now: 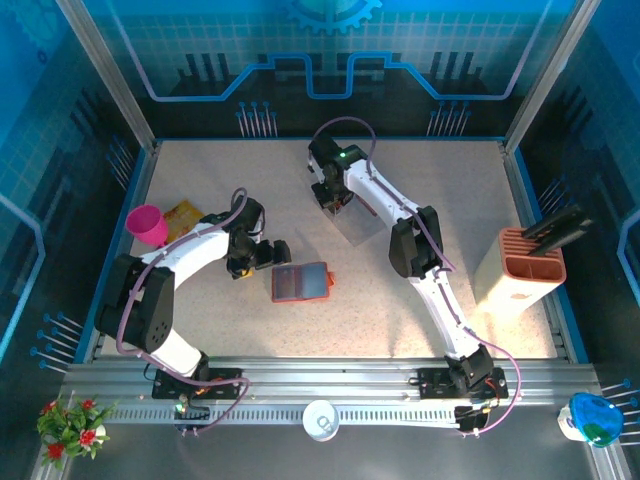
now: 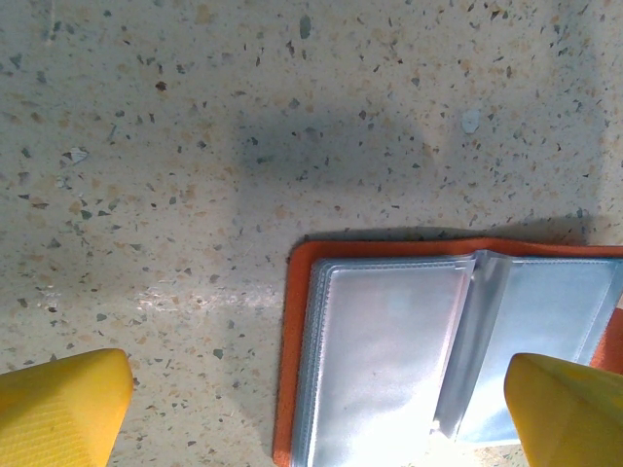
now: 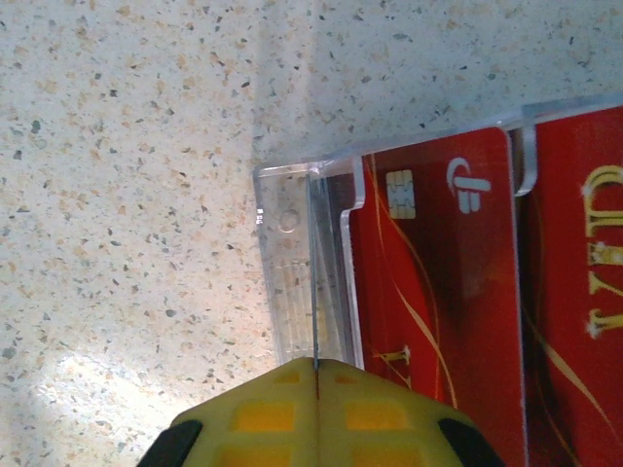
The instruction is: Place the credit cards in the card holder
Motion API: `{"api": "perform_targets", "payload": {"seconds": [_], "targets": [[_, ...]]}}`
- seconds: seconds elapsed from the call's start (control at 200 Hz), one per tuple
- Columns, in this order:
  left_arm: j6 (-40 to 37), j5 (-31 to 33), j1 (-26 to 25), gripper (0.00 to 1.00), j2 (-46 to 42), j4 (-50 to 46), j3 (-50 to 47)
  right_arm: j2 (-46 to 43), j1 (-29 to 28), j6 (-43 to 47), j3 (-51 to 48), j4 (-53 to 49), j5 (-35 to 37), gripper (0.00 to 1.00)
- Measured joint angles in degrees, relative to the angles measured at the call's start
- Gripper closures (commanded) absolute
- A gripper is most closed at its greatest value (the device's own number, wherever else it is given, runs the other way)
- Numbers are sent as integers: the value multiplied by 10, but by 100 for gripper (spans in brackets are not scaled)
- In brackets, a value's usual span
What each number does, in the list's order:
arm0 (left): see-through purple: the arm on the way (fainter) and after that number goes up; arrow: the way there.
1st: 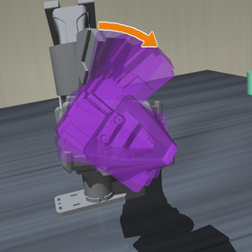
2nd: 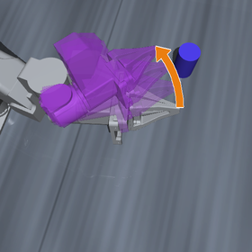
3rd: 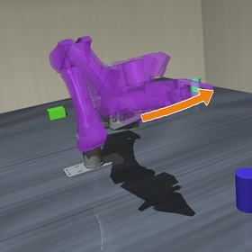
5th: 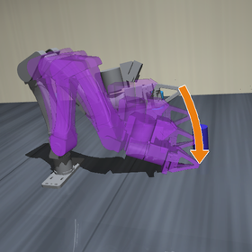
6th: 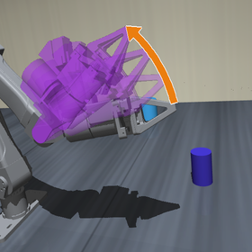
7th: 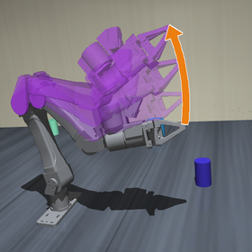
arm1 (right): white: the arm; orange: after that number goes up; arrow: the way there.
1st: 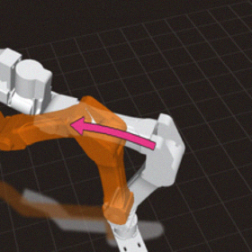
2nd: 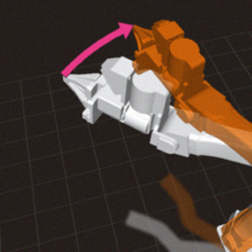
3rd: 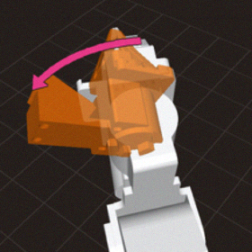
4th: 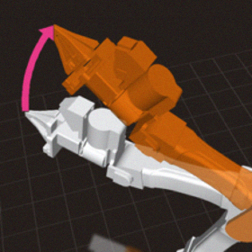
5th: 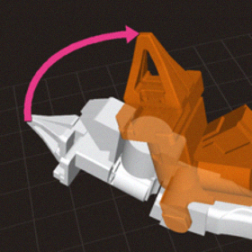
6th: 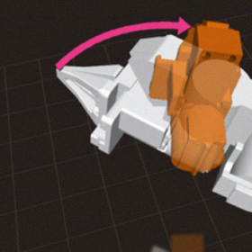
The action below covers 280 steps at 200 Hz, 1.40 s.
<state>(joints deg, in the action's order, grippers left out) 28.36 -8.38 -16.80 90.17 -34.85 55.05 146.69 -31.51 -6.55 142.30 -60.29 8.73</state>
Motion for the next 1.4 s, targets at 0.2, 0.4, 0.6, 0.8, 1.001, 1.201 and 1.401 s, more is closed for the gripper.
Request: {"api": "perform_targets", "payload": {"seconds": [0.2,0.4,0.6,0.8,1.001,1.201,1.401], "targets": [[-1,1,0,1,0,0,0,-11,0,2,-7,3,-18,100],[-6,6,0,1,0,-2,0,-58,-1,1,-9,4,-42,100],[-18,9,0,1,-8,-12,0,-147,-11,-14,-55,29,-67,100],[-19,13,-3,1,-44,-15,-12,-303,-23,-85,-287,142,-129,100],[-17,22,-35,1,-64,-18,-49,-447,-26,-212,-593,339,-196,100],[-15,40,-62,1,-64,-24,-69,-499,-65,-336,-809,536,-212,100],[-15,61,-66,1,-64,-24,-80,-503,-122,-416,-919,699,-192,100]]}}
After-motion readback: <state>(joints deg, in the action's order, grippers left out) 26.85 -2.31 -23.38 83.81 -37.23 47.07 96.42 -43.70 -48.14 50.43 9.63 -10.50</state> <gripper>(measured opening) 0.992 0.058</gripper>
